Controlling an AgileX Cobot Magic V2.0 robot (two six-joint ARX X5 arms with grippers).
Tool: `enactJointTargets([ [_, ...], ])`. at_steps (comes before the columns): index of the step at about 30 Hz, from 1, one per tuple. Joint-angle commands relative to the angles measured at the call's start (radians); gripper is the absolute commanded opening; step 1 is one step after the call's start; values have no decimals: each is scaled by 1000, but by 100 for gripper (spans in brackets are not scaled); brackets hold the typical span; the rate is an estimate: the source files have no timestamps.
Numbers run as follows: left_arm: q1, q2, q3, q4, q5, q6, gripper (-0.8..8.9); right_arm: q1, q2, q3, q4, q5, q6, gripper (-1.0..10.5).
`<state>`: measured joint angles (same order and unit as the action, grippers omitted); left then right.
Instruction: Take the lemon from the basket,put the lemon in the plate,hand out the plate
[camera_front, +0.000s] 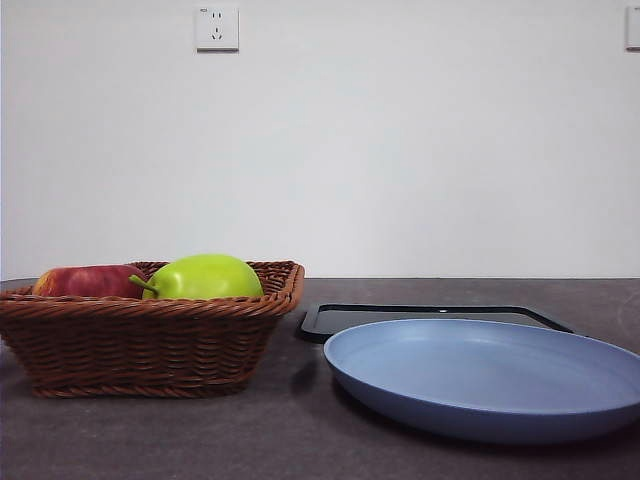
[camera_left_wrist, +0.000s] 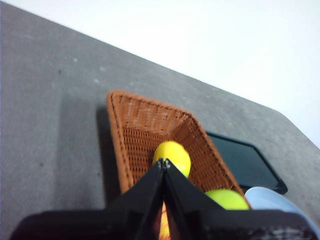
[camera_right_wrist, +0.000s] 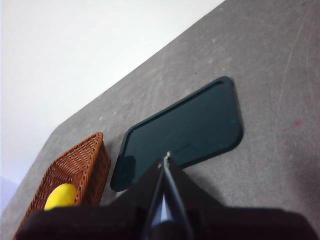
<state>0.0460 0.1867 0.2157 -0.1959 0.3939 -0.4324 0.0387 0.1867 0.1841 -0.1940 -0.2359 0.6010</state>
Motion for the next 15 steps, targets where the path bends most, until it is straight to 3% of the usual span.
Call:
enactJointTargets([
  [1,4,94,68,6,6,-5,7,2,57,85,-50,-1,-89,3],
  [6,-5,296,218,-20,92,75,7,2,201,249,-186,-1,-226,3],
  [11,-31,488,362,-74,170,152,7,2,353,393,-326,-2,-318,3],
  [15,-80,653,499,-180,210,229,7,2,506,508,-464,-3,-434,4],
])
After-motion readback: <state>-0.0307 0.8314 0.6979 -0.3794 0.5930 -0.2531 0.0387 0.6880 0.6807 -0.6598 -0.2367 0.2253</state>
